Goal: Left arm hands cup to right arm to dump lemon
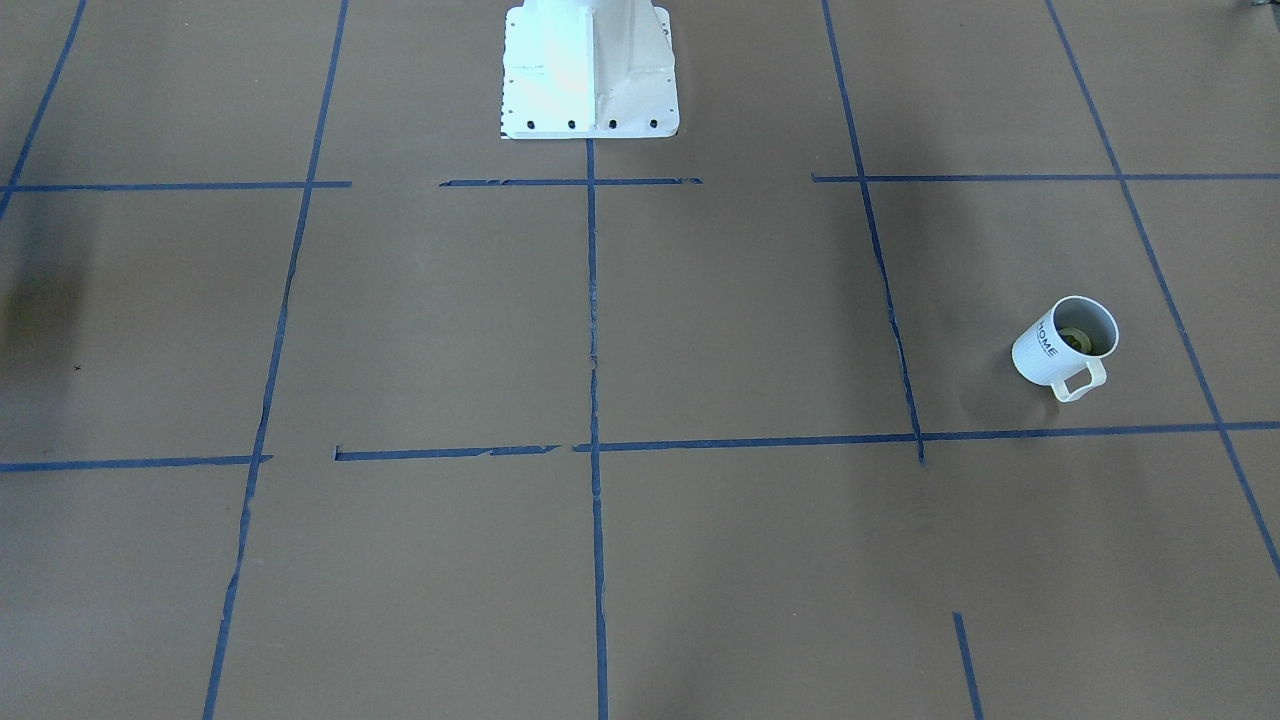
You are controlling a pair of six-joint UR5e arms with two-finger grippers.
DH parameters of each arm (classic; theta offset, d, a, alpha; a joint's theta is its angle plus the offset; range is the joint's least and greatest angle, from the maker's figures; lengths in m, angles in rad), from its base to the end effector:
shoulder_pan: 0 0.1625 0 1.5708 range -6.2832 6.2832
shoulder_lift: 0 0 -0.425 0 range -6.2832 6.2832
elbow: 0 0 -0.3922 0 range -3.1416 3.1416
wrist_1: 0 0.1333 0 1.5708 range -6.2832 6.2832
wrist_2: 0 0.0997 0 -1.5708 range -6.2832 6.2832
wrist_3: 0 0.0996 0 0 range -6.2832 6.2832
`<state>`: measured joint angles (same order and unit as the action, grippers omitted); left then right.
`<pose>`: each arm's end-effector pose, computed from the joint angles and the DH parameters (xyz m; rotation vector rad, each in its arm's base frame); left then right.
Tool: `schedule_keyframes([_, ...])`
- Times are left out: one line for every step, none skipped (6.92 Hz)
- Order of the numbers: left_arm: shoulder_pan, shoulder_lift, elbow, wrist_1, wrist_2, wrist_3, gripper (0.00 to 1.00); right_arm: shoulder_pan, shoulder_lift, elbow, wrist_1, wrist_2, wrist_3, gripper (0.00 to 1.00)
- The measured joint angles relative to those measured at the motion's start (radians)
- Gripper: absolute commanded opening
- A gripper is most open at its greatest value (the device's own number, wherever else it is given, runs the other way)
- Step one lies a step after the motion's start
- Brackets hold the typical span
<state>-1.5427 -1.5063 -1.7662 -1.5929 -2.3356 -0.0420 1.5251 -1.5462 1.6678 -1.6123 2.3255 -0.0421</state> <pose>-0.0511 -0.4726 0.5912 0.1186 0.7679 0.0453 0.0419 -0.5074 0.6041 0.0749 -0.7548 -0.1138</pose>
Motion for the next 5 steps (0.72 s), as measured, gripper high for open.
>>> schedule_keyframes([0.030, -0.005, 0.000, -0.026, 0.000, -0.071, 1.00, -0.004, -0.005, 0.000, 0.033, 0.006, 0.005, 1.00])
schedule_keyframes([0.079, -0.009, 0.008, -0.074, 0.001, -0.151, 1.00, -0.015, -0.007, 0.001, 0.047, 0.013, 0.005, 1.00])
schedule_keyframes([0.137, -0.013, 0.019, -0.134, 0.002, -0.242, 1.00, -0.029, -0.008, 0.000, 0.053, 0.019, 0.008, 1.00])
schedule_keyframes([0.186, -0.016, 0.030, -0.192, 0.003, -0.315, 1.00, -0.040, -0.008, -0.001, 0.054, 0.020, 0.012, 1.00])
schedule_keyframes([0.225, -0.024, 0.046, -0.238, 0.004, -0.364, 1.00, -0.046, -0.008, -0.002, 0.055, 0.020, 0.013, 1.00])
